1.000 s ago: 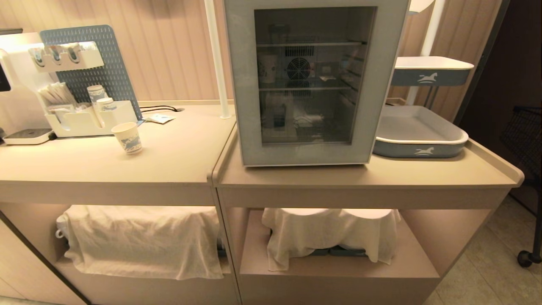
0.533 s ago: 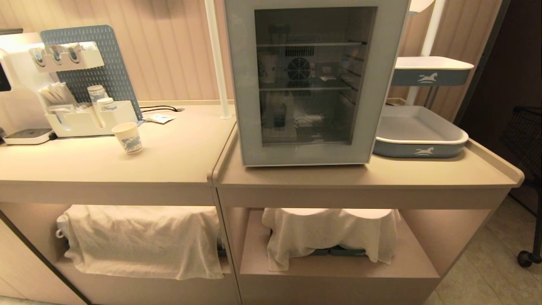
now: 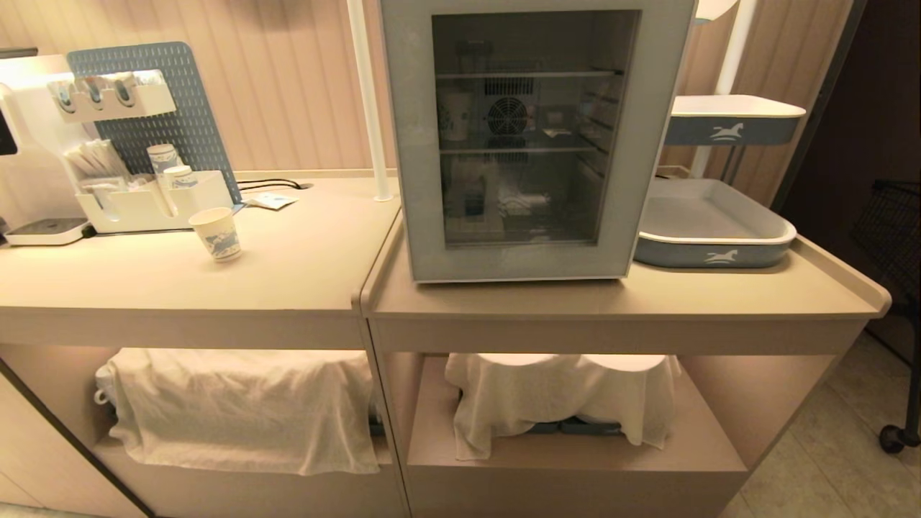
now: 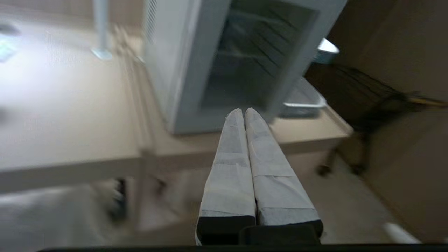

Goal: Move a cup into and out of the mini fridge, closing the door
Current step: Open the freezer door

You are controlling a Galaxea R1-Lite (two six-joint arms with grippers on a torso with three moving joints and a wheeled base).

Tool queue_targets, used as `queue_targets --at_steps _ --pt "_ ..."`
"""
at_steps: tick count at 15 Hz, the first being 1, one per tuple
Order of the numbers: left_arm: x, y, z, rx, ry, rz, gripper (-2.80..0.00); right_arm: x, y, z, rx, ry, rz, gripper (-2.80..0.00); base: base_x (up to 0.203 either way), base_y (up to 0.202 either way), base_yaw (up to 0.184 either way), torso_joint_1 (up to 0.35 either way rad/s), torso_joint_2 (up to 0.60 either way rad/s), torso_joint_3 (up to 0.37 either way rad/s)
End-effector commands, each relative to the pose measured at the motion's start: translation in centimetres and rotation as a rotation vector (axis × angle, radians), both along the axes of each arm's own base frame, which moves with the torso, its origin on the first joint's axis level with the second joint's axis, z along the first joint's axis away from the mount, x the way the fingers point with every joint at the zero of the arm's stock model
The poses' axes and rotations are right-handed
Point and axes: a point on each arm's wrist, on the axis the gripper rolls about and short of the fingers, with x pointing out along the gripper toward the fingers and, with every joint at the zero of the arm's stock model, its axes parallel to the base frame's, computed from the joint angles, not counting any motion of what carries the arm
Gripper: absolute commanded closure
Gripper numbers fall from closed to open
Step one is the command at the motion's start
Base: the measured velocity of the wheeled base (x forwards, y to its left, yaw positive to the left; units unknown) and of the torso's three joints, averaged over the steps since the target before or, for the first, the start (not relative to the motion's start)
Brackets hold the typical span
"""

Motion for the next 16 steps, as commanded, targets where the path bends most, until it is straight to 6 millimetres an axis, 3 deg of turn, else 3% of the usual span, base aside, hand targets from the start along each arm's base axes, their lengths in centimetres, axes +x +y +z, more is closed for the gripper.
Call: queue_targets --at_steps 1,10,13,16 --pt "6.0 -1.1 -2.0 -0.085 0.180 -0.045 0.00 0.0 0.0 0.0 -0.001 -0.001 0.000 0.00 0.000 0.000 0.000 0.000 0.00 0.000" --pt "20.8 -2.6 -4.9 -0.120 0.309 -0.112 0.00 0.0 0.0 0.0 -0.001 0.000 0.000 0.00 0.000 0.000 0.000 0.000 0.00 0.000" --pt "25.9 -3.0 -7.2 -0.075 0.334 -0.095 0.00 0.0 0.0 0.0 -0.001 0.000 0.000 0.00 0.000 0.000 0.000 0.000 0.00 0.000" --pt "29.7 -2.9 -9.6 -0.047 0.343 -0.087 0.00 0.0 0.0 0.0 -0.001 0.000 0.000 0.00 0.000 0.000 0.000 0.000 0.00 0.000"
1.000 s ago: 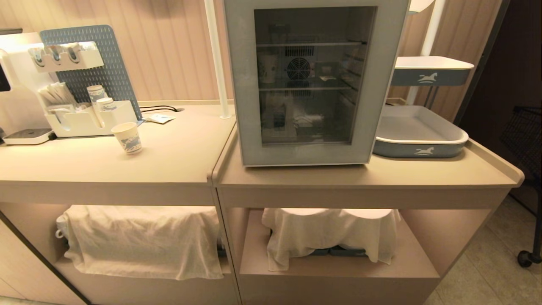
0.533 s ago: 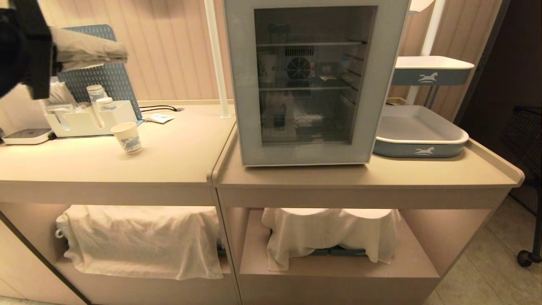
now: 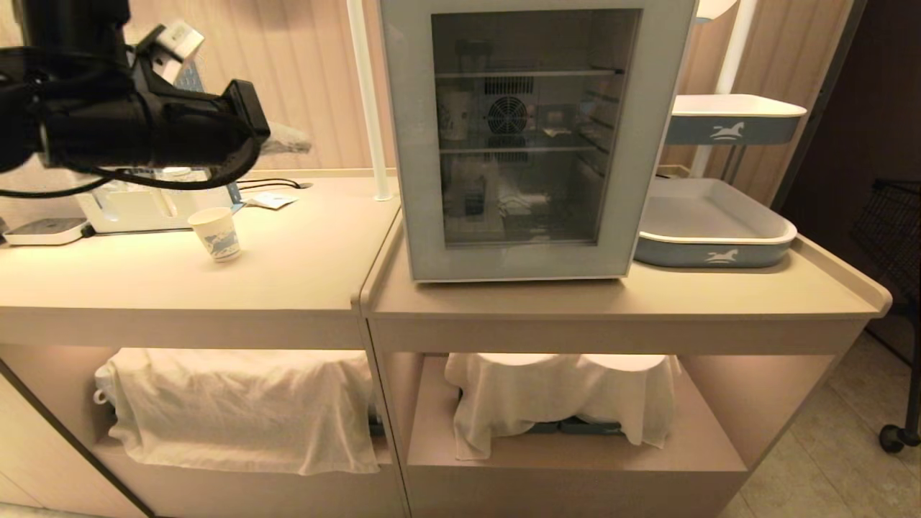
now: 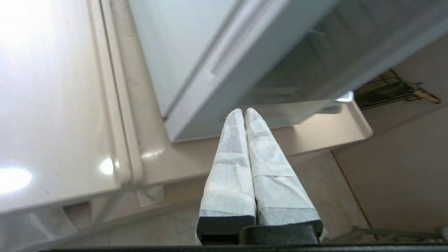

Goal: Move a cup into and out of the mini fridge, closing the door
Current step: Open the freezer door

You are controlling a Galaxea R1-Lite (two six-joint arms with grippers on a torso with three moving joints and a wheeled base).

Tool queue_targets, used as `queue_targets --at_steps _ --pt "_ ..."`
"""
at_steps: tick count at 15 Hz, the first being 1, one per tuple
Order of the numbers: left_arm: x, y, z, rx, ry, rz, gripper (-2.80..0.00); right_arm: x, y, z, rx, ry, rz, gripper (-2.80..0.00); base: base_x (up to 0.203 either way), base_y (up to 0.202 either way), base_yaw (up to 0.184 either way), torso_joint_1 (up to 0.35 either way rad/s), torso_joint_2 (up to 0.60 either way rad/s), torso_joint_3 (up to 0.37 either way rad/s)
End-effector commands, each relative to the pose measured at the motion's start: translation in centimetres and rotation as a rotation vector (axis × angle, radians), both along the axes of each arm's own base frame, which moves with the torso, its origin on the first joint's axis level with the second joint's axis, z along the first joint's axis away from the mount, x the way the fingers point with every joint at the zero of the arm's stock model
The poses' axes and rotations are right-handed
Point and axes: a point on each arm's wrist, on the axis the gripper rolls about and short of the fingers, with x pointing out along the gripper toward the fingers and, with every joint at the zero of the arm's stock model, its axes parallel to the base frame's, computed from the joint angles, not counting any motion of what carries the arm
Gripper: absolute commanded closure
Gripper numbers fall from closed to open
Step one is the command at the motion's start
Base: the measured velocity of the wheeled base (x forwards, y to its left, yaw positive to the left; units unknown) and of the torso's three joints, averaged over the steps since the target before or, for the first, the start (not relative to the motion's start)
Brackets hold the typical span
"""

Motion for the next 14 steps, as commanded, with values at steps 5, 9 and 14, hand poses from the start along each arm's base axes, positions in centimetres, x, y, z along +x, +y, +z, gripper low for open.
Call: queue_targets --at_steps 5,9,14 --pt "7.0 -1.9 -3.9 -0.084 -0.033 -0.087 0.00 0.0 0.0 0.0 -0.001 -0.001 0.000 0.00 0.000 0.000 0.000 0.000 0.00 0.000" --pt "7.8 -4.3 -4.4 -0.140 -0.014 -0.149 0.00 0.0 0.0 0.0 -0.001 -0.001 0.000 0.00 0.000 0.000 0.000 0.000 0.00 0.000" --pt "7.6 -5.2 -4.4 -0.134 -0.021 -0.172 -2.80 0.0 0.0 0.0 -0.001 0.000 0.000 0.00 0.000 0.000 0.000 0.000 0.00 0.000"
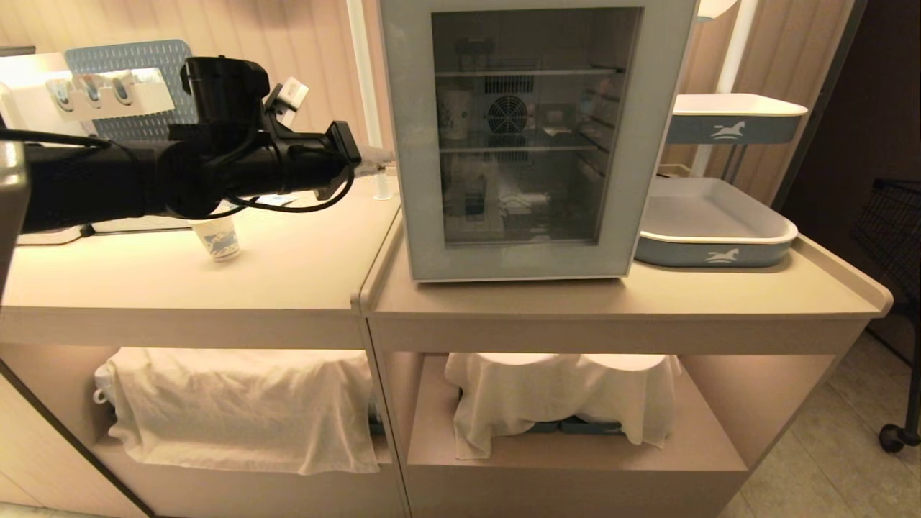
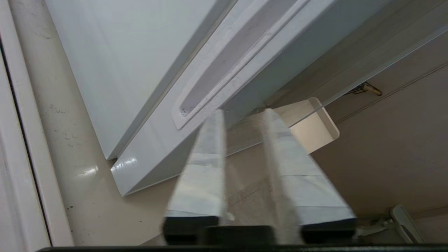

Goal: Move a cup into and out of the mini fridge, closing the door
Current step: Open the freezer door

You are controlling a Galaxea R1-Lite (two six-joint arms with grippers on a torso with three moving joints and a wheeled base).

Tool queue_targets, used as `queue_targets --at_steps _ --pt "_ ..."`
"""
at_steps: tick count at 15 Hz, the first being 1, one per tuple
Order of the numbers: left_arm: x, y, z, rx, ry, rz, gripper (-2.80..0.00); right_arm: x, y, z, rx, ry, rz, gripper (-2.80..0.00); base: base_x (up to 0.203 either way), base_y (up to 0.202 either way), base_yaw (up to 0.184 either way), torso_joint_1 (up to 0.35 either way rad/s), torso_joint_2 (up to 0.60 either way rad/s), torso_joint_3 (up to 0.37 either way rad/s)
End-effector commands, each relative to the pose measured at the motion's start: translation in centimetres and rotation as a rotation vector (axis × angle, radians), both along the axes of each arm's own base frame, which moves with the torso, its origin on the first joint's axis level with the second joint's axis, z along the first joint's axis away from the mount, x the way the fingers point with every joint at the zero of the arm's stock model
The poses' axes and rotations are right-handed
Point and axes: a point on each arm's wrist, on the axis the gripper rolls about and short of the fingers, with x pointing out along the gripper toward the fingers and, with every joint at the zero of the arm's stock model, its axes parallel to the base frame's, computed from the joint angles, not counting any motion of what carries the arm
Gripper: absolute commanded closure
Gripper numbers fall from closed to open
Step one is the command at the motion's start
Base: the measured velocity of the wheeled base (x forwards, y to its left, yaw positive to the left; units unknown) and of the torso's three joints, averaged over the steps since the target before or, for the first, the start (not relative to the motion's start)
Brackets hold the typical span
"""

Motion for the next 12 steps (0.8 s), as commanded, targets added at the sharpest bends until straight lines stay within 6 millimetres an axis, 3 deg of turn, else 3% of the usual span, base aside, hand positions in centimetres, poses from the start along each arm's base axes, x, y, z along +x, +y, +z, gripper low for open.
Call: queue_targets --at_steps 1,12 --pt "-0.3 -0.1 0.2 0.000 -0.007 -0.008 -2.80 0.0 0.0 0.0 -0.001 -0.001 0.000 0.00 0.000 0.000 0.000 0.000 0.00 0.000" --pt "-0.5 -0.6 1.5 0.042 -0.171 -0.090 -2.80 0.0 0.0 0.0 -0.001 -0.001 0.000 0.00 0.000 0.000 0.000 0.000 0.00 0.000"
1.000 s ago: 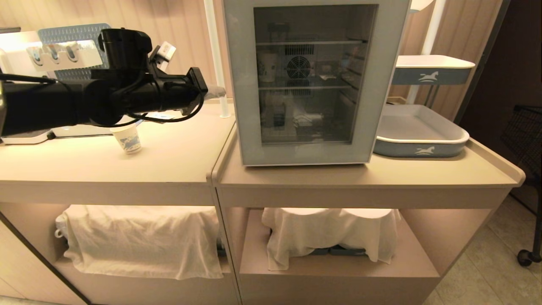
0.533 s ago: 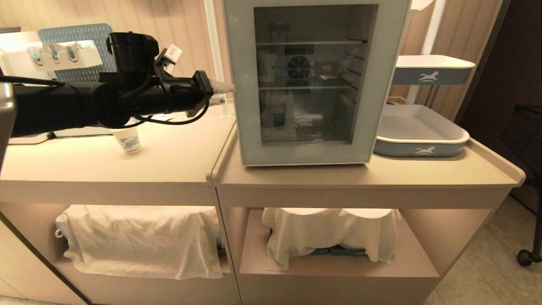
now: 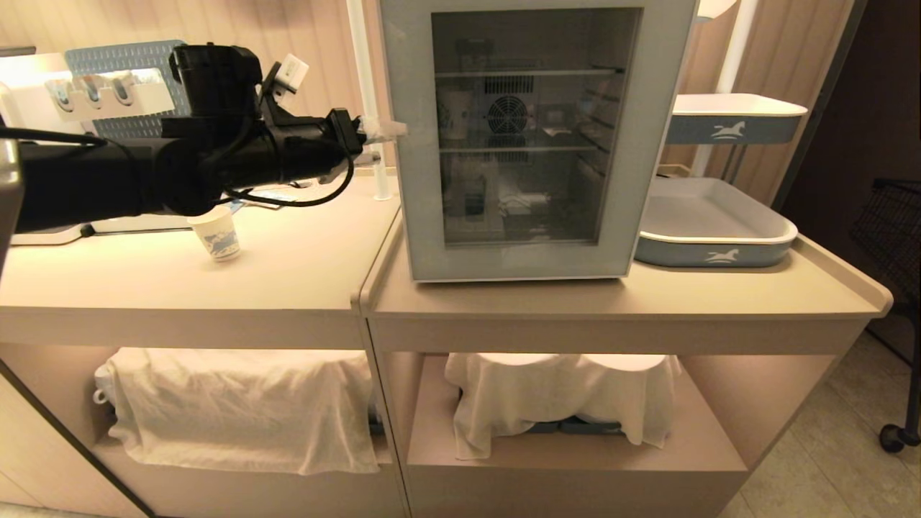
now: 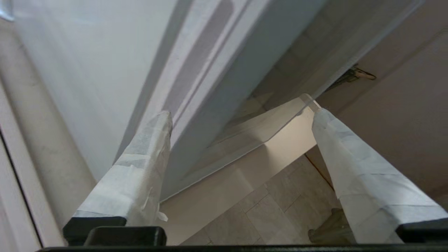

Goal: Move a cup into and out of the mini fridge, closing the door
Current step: Open the freezer door

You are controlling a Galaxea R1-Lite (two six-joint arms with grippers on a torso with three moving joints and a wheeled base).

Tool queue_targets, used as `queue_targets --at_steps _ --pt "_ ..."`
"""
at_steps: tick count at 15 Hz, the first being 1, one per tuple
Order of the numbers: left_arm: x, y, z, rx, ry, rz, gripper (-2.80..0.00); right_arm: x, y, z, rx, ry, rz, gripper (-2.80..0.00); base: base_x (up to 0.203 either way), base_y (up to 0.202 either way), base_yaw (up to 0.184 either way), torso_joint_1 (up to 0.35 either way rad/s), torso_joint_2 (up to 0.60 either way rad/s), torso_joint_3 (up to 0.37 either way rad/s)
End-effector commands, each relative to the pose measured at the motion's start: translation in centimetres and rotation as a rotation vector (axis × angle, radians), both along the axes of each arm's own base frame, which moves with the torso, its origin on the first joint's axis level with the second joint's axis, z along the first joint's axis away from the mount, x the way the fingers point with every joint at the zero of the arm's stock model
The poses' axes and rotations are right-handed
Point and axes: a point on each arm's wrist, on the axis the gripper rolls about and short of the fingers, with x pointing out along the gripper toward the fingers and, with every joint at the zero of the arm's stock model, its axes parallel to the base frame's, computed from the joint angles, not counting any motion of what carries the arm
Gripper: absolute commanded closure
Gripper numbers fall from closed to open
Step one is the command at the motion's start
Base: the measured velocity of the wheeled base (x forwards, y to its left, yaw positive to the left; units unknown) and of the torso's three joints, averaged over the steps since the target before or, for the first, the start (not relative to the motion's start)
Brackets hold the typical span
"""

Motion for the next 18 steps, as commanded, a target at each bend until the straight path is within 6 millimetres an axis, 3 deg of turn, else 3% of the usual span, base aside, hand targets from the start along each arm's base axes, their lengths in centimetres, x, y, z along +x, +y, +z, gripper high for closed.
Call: queue_targets --at_steps 1,6,12,18 --pt "-0.1 -0.6 0.2 0.022 -0.042 -0.028 -2.80 0.0 0.0 0.0 -0.001 0.001 0.001 0.00 0.000 0.000 0.000 0.000 0.00 0.000" --pt "-0.1 -2.4 0.1 0.061 -0.093 -0.076 -2.80 0.0 0.0 0.0 -0.001 -0.001 0.001 0.00 0.000 0.000 0.000 0.000 0.00 0.000" --pt "0.9 -2.7 -0.6 0.108 -0.140 -0.078 -2.80 0.0 0.0 0.0 -0.001 0.001 0.001 0.00 0.000 0.000 0.000 0.000 0.00 0.000" --pt "0.2 -0.9 -0.2 0.218 -0.236 -0.041 -2.80 0.0 0.0 0.0 -0.001 -0.001 0.001 0.00 0.000 0.000 0.000 0.000 0.00 0.000"
